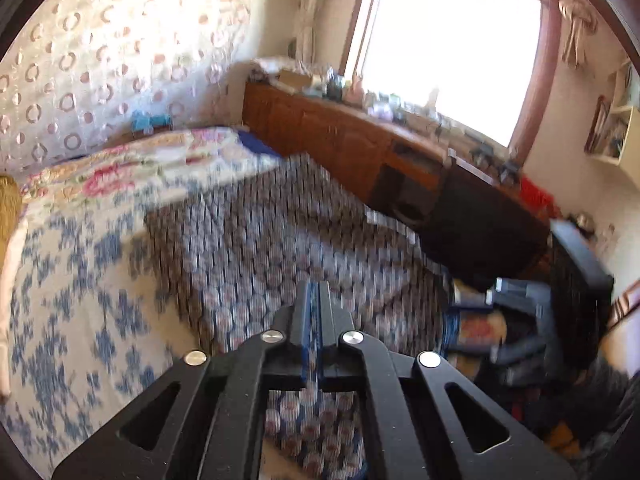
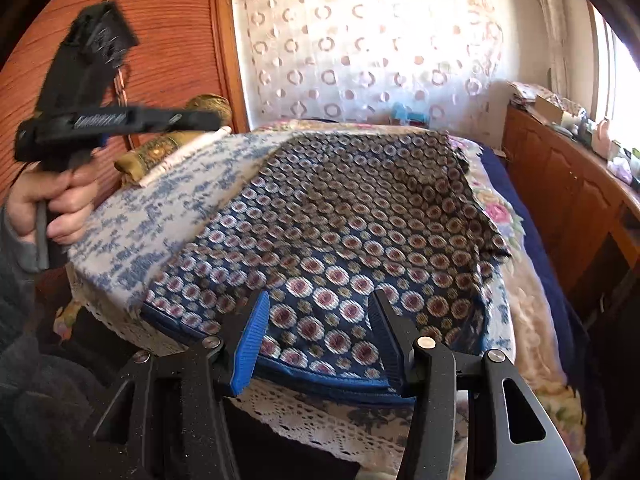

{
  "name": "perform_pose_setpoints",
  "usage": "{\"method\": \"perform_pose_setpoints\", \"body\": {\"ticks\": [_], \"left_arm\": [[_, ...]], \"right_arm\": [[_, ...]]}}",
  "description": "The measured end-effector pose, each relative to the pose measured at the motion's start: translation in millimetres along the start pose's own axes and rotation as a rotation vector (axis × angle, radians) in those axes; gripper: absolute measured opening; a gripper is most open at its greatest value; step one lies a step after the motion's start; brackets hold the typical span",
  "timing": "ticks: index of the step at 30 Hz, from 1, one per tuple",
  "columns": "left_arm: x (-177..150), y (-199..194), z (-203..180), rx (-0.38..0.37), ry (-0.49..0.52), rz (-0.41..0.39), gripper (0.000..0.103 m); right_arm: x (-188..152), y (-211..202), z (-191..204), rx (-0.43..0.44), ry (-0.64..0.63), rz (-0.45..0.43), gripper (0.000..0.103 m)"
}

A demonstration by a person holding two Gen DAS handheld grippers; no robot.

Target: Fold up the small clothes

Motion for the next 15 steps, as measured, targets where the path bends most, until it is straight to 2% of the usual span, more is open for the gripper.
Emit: {"method": "perform_pose_setpoints", "body": {"ticks": [3,5,6,10,15], "left_arm": [[-32.0,4.1,8.4,0.042,0.001,0.075,0.004],[-54.4,7.0,15.1,0.053,-0.01,0.124,0.033],[-63.1,7.5,17.0,0.051,-0.019,0.14,0.037],[-99.0,9.4,16.2,0.023,-0.06,0.204,0.039],[-124.4,10.5,-2.6,-0.011,-0.04,0.251,0.039]], "right_arm": [[-4.7,0.2,-10.2,-0.023,0.027,0.006,0.053],[-6.0,-0.6,-17.2,-0.053,0.037,0.008,0.053],[-6.6,-0.6,-20.3,-0.063,0.046,0.009,0.053],[-3.4,-0.5,-22.6,-0.063,0.068,0.0,0.053],[1.0,6.1,-17.2,-0.059,0.053,-0.005,0.053]]}}
Point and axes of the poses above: each gripper's, at about its wrist camera, not at the fingertips, and y roughly the way its jaws point, z to its left, x to its top, the point moved 10 cm from there along y, roughly the way its jaws point, and after that the axes turned 1 degree about z, right-handed, at the moved point
